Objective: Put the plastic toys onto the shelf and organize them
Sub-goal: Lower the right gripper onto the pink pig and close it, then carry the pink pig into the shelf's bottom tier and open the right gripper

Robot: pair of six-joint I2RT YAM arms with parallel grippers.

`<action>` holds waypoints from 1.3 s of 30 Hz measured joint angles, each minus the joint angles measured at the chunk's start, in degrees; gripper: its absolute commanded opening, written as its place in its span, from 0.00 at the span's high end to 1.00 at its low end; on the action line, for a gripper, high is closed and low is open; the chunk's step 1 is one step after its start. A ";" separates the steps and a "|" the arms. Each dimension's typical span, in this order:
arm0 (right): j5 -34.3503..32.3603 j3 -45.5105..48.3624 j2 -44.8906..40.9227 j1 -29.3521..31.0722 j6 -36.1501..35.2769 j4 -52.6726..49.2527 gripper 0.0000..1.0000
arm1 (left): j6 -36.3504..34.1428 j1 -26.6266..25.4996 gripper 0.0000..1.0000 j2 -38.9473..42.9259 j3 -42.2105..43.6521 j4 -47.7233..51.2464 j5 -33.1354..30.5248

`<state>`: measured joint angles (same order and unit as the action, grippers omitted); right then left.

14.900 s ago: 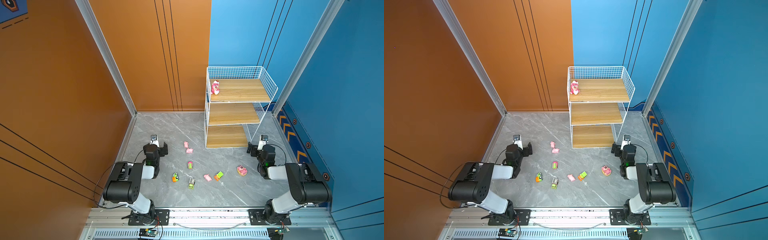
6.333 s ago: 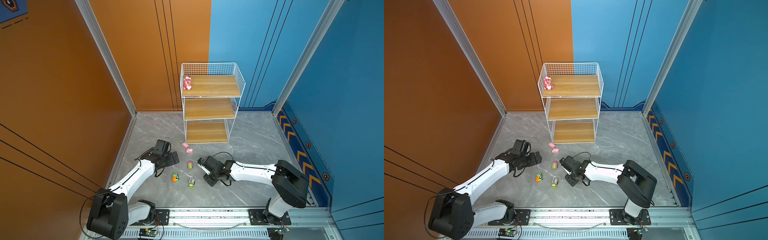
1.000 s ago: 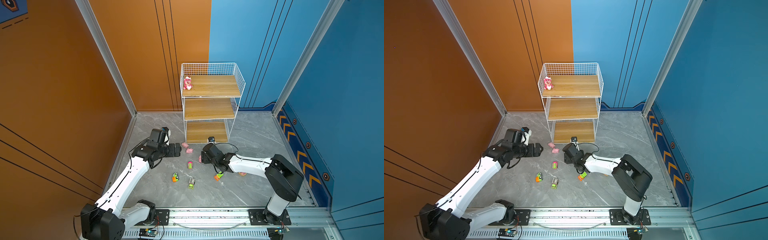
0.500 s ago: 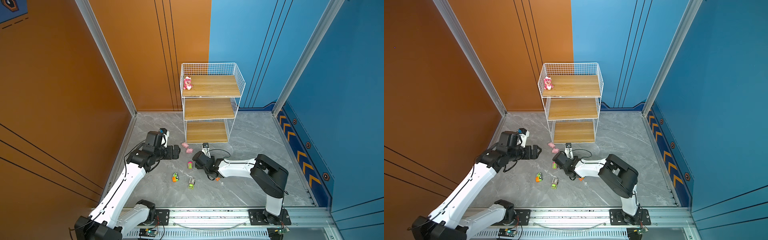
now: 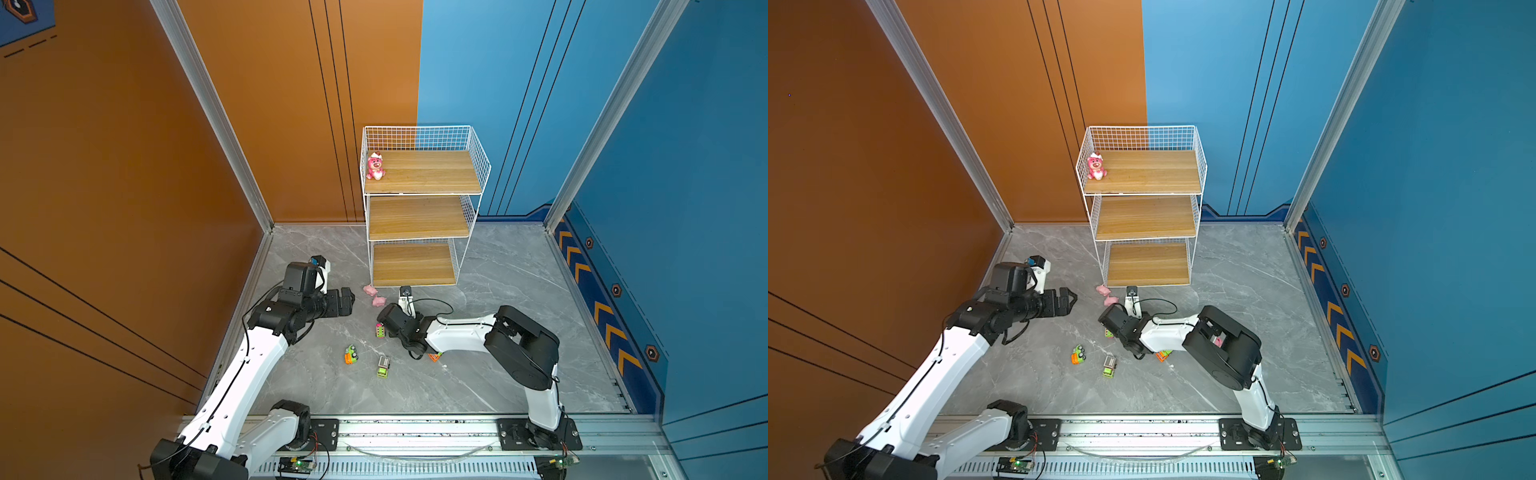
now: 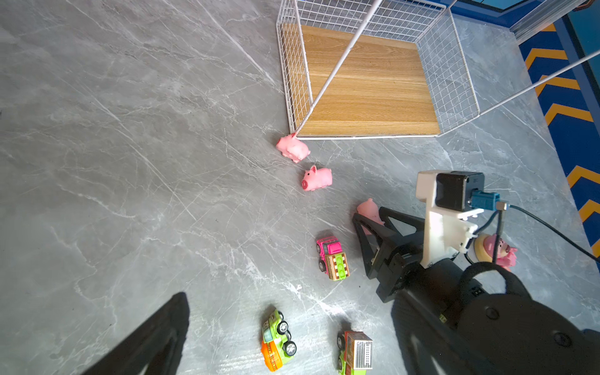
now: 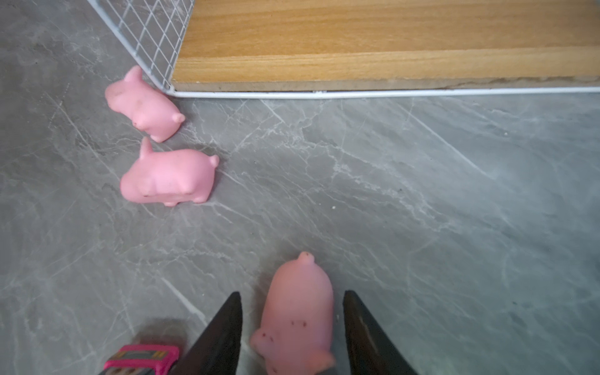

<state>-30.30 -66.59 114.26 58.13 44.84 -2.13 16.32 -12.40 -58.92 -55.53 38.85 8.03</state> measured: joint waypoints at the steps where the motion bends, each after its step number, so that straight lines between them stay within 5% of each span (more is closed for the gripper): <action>1: 0.00 -0.04 0.00 0.00 -0.07 0.02 0.60 | 0.00 0.07 0.02 0.00 0.07 0.00 0.04; 14: 1.31 -0.13 0.00 -0.39 -4.63 0.90 0.75 | 0.20 1.25 0.02 0.00 0.28 -0.04 0.66; 39: 8.15 -9.66 0.66 -6.78 -17.73 7.39 0.73 | 0.66 3.76 0.02 0.00 0.31 -0.11 2.38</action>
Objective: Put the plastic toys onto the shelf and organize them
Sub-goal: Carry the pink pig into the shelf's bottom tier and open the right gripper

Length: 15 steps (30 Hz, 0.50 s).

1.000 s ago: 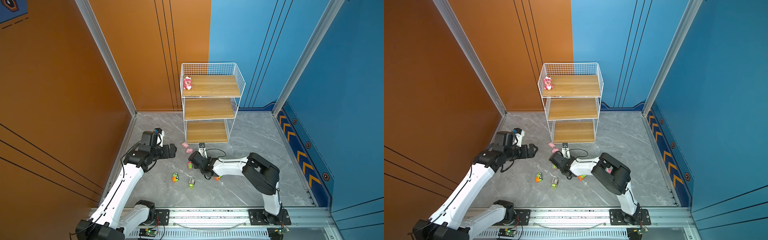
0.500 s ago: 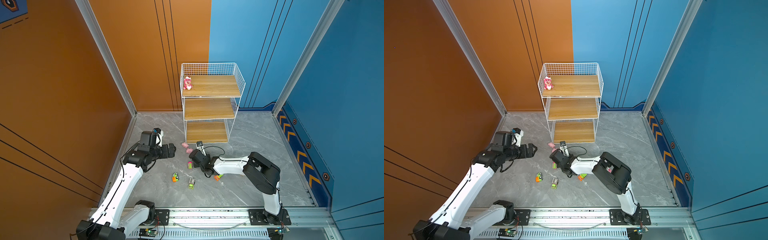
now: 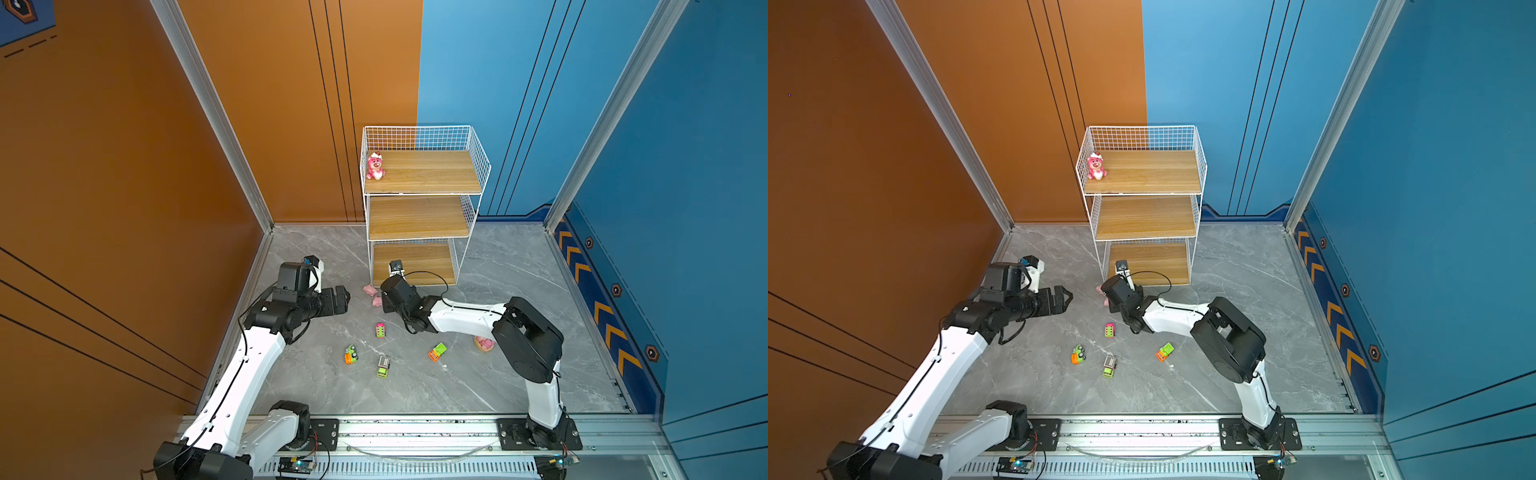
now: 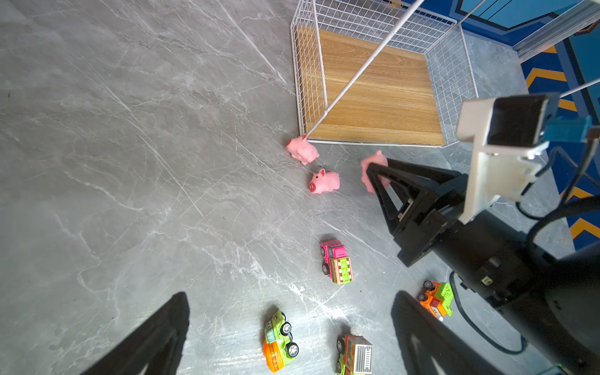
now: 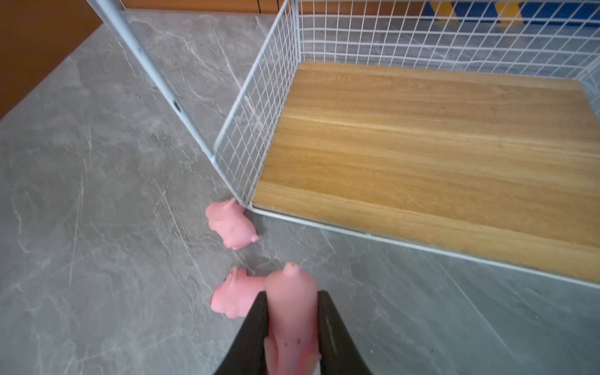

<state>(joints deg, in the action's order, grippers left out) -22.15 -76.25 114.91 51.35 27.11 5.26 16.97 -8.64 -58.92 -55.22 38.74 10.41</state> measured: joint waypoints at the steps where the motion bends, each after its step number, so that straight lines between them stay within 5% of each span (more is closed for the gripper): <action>1: 0.39 -1.09 0.72 -0.46 -0.39 0.55 0.73 | 0.02 0.13 0.02 0.00 0.00 0.00 0.13; 15: 4.28 -11.10 12.76 -4.90 -3.15 1.97 0.71 | 0.42 0.90 0.02 0.00 0.02 -0.35 0.37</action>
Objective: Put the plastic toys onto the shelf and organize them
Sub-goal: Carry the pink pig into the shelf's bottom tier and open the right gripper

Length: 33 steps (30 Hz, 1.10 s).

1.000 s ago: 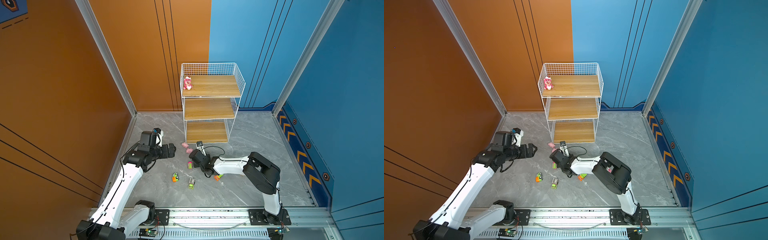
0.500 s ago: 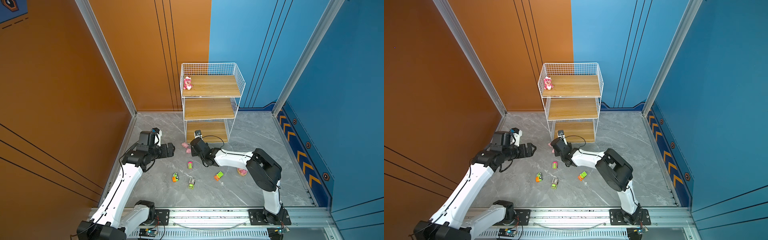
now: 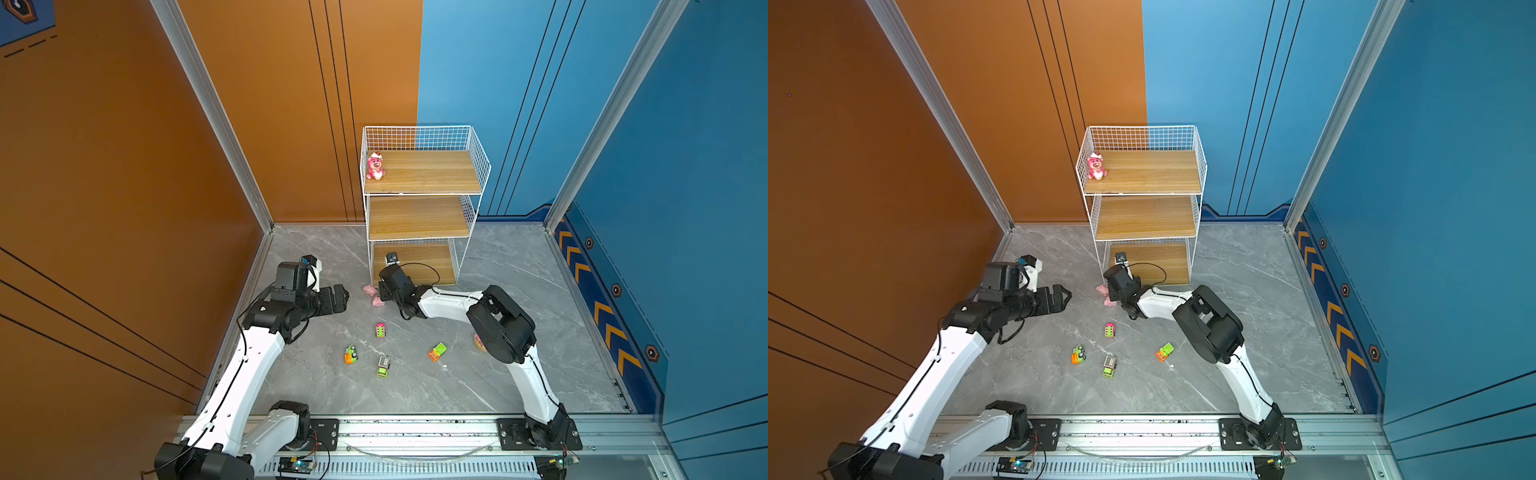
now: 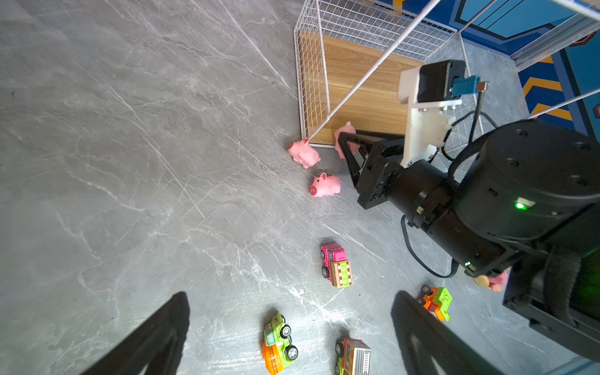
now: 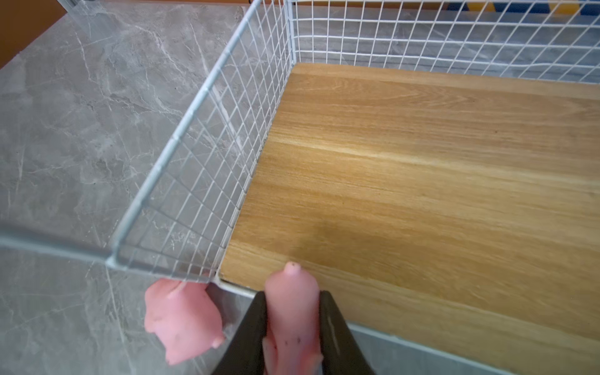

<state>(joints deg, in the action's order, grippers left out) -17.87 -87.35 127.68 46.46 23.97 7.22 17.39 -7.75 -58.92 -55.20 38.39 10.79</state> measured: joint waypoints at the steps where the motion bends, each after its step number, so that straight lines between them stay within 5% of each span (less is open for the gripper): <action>1: 0.20 -1.22 0.39 -0.26 -0.02 -0.20 0.71 | 0.00 0.07 0.02 0.00 0.00 0.00 0.02; 20: 1.81 -15.61 9.97 -2.67 0.00 -5.11 0.67 | 0.00 0.63 0.02 -0.02 0.00 0.00 0.04; 33: 1.79 -18.40 10.82 -2.97 -0.02 -6.78 0.42 | 0.00 0.74 0.02 -0.24 0.04 0.00 0.04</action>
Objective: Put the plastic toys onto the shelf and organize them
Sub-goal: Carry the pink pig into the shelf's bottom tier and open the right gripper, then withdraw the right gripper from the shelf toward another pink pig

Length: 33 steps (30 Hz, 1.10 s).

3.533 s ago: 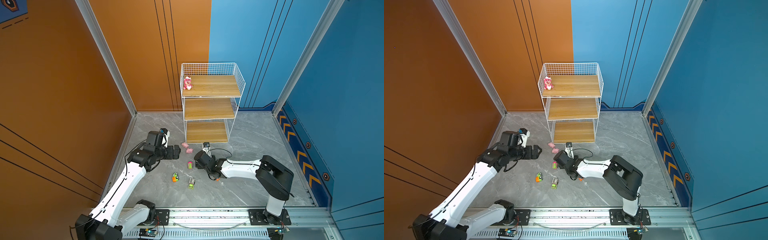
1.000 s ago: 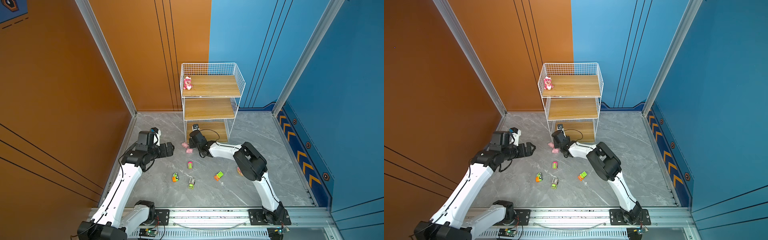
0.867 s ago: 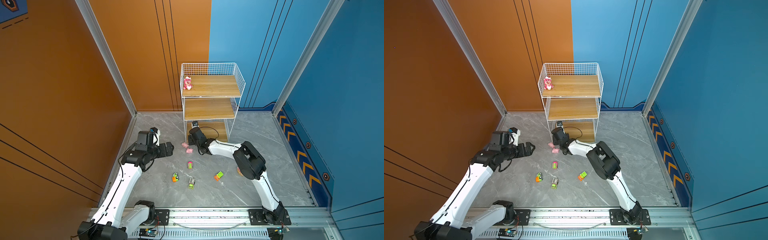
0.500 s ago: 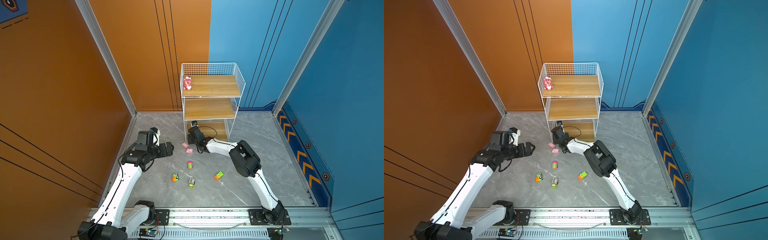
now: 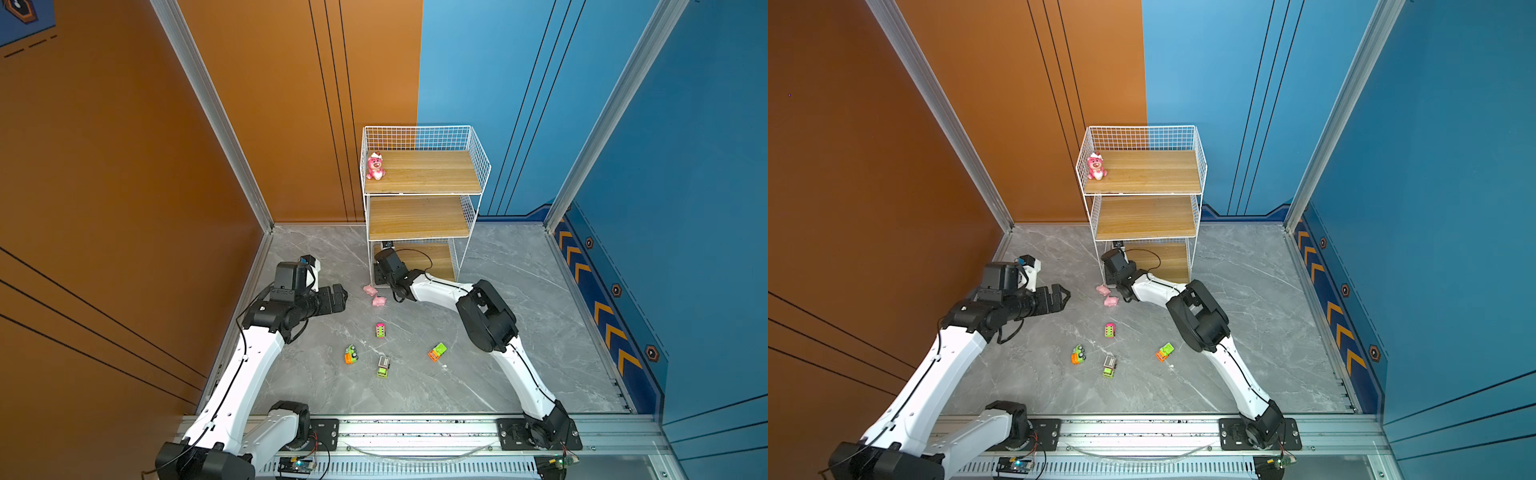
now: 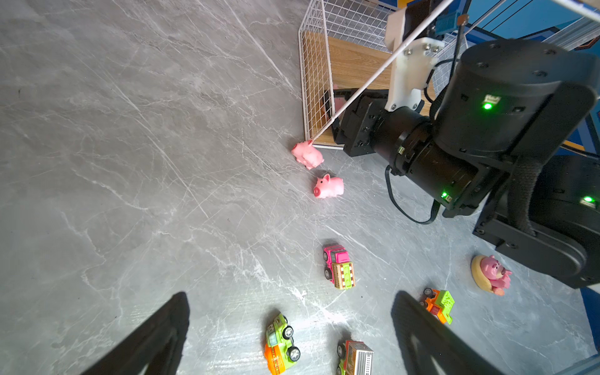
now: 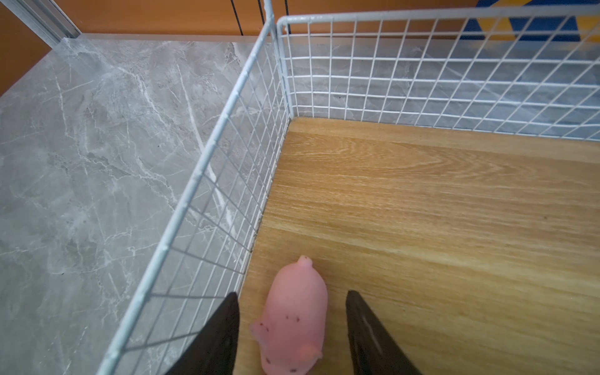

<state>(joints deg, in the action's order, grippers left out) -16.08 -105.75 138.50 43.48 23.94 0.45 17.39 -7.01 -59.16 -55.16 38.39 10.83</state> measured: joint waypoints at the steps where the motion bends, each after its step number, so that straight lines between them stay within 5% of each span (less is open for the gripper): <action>1: 0.02 0.31 -0.20 0.00 -0.07 0.07 0.39 | 0.02 0.00 0.02 -0.07 0.00 0.00 0.00; 15: 0.04 17.11 -12.85 0.24 -0.17 3.93 0.35 | 0.00 0.22 0.02 -0.15 0.00 -0.02 0.00; 22: 1.53 27.93 -20.33 2.19 0.11 6.75 0.24 | 0.00 0.22 0.02 -0.15 0.00 -0.02 0.00; 33: 7.63 31.08 -21.29 6.12 5.60 7.98 0.29 | 0.00 0.22 0.02 -0.20 0.04 -0.02 0.00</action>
<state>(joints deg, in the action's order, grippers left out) -8.45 -74.67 117.21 49.60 29.54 8.43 17.39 -6.79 -59.35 -55.11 38.37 10.83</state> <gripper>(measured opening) 0.725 0.982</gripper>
